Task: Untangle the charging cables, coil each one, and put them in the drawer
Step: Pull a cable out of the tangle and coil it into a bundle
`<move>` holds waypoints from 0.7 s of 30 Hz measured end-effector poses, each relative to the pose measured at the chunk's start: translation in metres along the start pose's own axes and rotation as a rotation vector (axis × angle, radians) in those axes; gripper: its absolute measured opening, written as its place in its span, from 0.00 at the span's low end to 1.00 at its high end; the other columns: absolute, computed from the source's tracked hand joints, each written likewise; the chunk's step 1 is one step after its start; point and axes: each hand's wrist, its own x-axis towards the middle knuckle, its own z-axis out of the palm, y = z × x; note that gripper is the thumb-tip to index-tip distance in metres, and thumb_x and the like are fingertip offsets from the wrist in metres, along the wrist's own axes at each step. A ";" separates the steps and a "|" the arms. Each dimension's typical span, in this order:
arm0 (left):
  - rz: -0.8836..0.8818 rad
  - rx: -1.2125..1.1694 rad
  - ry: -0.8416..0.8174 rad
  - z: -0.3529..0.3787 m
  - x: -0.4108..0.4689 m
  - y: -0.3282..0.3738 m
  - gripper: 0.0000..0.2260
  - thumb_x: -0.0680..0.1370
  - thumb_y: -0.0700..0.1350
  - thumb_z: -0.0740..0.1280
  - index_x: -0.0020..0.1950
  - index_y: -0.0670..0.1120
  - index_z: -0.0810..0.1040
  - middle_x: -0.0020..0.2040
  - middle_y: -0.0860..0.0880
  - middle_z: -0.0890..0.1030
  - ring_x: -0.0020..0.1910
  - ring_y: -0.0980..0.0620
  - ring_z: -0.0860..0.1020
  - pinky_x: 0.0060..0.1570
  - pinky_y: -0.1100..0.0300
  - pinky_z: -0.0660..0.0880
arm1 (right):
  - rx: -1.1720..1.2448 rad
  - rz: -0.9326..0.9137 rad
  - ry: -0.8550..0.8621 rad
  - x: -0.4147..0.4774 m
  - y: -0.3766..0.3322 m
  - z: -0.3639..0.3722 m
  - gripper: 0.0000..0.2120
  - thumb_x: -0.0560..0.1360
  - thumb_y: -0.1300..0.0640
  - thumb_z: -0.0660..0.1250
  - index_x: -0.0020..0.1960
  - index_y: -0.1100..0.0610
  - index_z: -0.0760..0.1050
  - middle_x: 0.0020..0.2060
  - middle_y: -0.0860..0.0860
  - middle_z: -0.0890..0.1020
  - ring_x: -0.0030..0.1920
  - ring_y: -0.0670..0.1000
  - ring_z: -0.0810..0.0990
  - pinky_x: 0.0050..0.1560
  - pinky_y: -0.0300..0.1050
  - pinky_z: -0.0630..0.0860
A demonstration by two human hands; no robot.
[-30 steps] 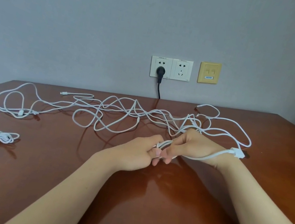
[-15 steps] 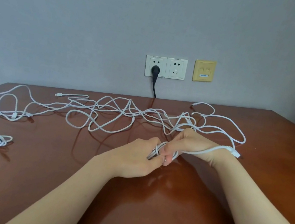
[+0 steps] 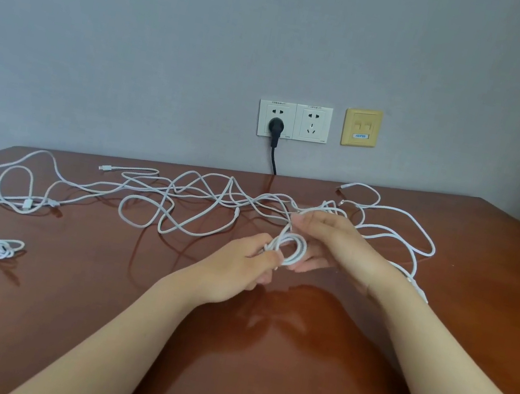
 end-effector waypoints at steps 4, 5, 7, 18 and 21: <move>0.032 0.048 -0.078 0.002 0.002 -0.005 0.07 0.80 0.43 0.57 0.42 0.47 0.67 0.29 0.55 0.68 0.30 0.54 0.63 0.31 0.65 0.62 | -0.039 -0.015 0.042 0.001 0.001 0.002 0.10 0.75 0.55 0.66 0.37 0.57 0.78 0.30 0.51 0.81 0.30 0.46 0.80 0.35 0.41 0.80; 0.049 0.046 -0.097 0.003 0.002 -0.006 0.07 0.80 0.43 0.57 0.42 0.47 0.67 0.29 0.56 0.68 0.31 0.54 0.64 0.31 0.65 0.62 | -0.045 -0.012 0.062 0.001 0.001 0.003 0.10 0.75 0.55 0.67 0.36 0.57 0.78 0.29 0.50 0.80 0.28 0.45 0.78 0.31 0.37 0.77; 0.079 0.028 -0.120 0.005 0.002 -0.006 0.06 0.79 0.45 0.57 0.43 0.49 0.68 0.28 0.58 0.67 0.31 0.57 0.64 0.31 0.67 0.62 | -0.048 0.011 0.138 0.004 0.004 0.006 0.07 0.72 0.56 0.71 0.37 0.58 0.76 0.29 0.52 0.78 0.26 0.44 0.76 0.27 0.34 0.72; 0.138 -0.067 -0.105 0.008 0.005 -0.012 0.05 0.72 0.49 0.56 0.44 0.49 0.68 0.28 0.59 0.69 0.34 0.51 0.63 0.29 0.66 0.61 | -0.029 -0.086 0.028 0.007 0.015 0.003 0.10 0.78 0.58 0.61 0.45 0.56 0.80 0.33 0.46 0.82 0.34 0.41 0.78 0.37 0.32 0.72; 0.137 -0.211 -0.033 0.007 0.005 -0.007 0.03 0.75 0.42 0.56 0.48 0.45 0.68 0.32 0.53 0.69 0.29 0.57 0.65 0.26 0.69 0.61 | -0.088 -0.081 0.002 0.006 0.016 0.002 0.10 0.78 0.61 0.61 0.46 0.52 0.80 0.33 0.46 0.80 0.34 0.42 0.75 0.38 0.32 0.69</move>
